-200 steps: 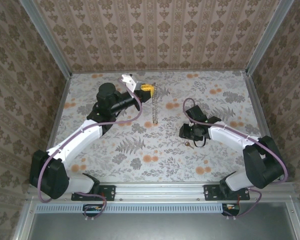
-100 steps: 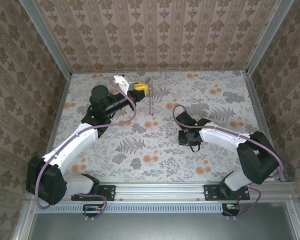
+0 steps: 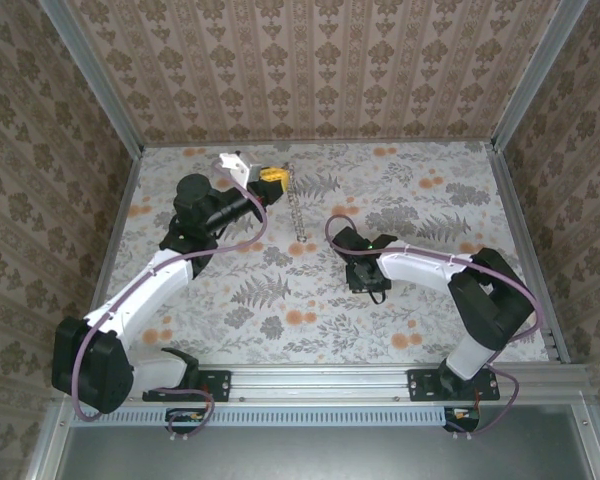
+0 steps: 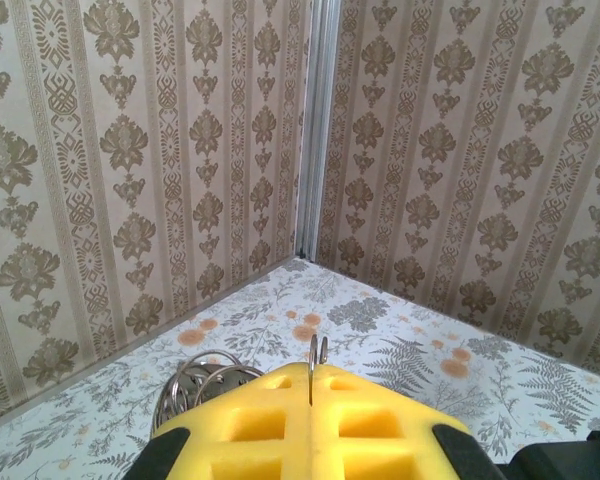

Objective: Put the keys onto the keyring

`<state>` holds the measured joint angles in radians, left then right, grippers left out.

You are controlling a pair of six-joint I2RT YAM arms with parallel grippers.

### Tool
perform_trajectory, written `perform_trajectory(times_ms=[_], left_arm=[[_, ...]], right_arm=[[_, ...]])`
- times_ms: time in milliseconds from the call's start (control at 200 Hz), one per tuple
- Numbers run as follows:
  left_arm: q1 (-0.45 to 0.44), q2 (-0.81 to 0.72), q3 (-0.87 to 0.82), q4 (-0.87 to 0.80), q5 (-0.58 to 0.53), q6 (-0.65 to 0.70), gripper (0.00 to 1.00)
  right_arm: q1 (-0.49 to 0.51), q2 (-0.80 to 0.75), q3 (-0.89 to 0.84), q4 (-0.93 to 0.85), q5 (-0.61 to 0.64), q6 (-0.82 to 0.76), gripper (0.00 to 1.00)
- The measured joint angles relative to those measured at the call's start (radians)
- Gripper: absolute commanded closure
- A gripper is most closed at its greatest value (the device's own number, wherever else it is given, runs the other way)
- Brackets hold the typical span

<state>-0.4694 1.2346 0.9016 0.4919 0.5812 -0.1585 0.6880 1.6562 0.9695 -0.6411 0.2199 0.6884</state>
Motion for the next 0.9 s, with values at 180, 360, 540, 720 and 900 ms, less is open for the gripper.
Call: perform_trajectory(times_ms=[180, 360, 540, 720, 900], left_arm=[[0.017, 0.0, -0.005, 0.02, 0.01, -0.008, 1.0], [0.043, 0.0, -0.007, 0.035, 0.015, -0.022, 1.0], [0.045, 0.0, -0.014, 0.039, 0.024, -0.03, 1.0], [0.045, 0.0, -0.016, 0.04, 0.025, -0.031, 1.0], [0.045, 0.0, -0.016, 0.04, 0.026, -0.033, 1.0]], right_arm=[[0.011, 0.007, 0.014, -0.025, 0.022, 0.005, 0.68], [0.011, 0.038, 0.017, -0.024, 0.035, 0.016, 0.69], [0.014, 0.06, 0.017, -0.021, 0.037, 0.023, 0.72], [0.015, 0.064, 0.017, -0.022, 0.043, 0.023, 0.76], [0.015, 0.064, 0.018, -0.022, 0.051, 0.023, 0.78]])
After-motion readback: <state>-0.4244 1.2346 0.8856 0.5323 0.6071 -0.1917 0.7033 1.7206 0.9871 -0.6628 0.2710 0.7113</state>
